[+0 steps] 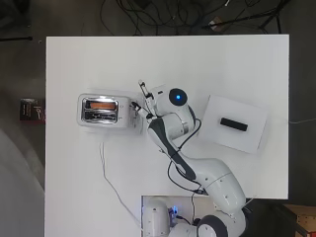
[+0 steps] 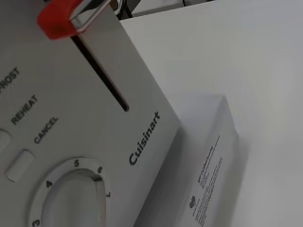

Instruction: Teleoperate dual arm-hand system to toast a bread

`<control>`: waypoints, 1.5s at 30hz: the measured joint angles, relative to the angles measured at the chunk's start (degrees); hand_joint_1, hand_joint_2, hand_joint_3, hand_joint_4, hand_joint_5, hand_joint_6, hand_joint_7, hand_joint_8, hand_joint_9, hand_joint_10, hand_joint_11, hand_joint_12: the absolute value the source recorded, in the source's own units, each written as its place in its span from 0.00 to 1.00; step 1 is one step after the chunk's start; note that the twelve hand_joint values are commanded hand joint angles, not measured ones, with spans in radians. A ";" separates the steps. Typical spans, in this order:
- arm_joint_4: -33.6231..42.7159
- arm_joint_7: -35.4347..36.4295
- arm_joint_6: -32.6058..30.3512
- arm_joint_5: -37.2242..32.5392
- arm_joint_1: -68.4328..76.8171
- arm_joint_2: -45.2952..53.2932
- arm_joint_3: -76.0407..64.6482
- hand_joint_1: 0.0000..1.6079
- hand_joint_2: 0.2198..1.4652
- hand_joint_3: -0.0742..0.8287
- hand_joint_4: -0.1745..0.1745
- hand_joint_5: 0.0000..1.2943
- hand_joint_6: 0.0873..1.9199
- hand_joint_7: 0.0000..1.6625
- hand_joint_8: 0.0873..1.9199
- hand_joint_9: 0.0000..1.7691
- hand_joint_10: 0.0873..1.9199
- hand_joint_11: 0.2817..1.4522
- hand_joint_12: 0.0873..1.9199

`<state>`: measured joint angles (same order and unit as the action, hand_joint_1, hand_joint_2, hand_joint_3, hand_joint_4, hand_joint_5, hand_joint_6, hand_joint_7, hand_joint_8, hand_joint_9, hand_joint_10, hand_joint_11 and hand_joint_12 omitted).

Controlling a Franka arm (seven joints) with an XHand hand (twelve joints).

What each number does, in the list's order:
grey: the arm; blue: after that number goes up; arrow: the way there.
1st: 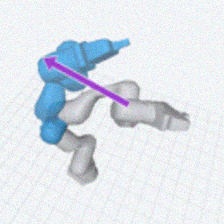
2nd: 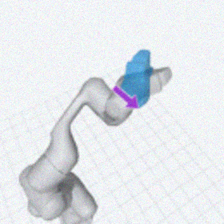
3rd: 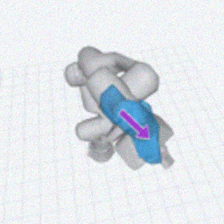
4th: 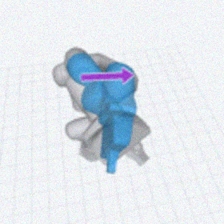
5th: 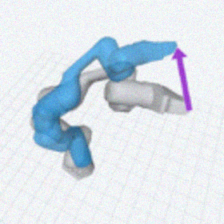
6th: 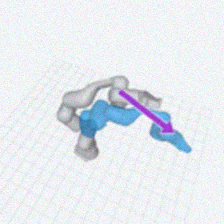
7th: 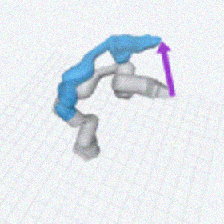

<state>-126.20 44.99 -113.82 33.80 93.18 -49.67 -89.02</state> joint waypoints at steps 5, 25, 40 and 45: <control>2.19 1.81 0.93 -1.26 5.61 -1.58 -5.49 0.12 0.75 0.08 0.07 0.23 0.00 0.77 1.00 0.91 1.00 0.85 1.00; 2.09 -2.33 -3.87 3.97 8.75 -7.60 -18.90 0.09 0.77 0.09 0.11 0.24 0.00 0.63 1.00 0.74 1.00 0.46 0.98; 1.74 0.21 -0.15 3.89 1.70 -6.16 -4.25 0.06 0.74 0.07 0.03 0.24 0.00 0.70 1.00 0.85 1.00 0.75 1.00; 3.37 3.63 0.80 3.37 6.21 -7.19 -7.26 0.10 0.74 0.08 0.00 0.23 0.00 0.74 1.00 0.88 1.00 0.80 1.00</control>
<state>-122.83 48.62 -113.02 37.16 99.39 -56.86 -96.28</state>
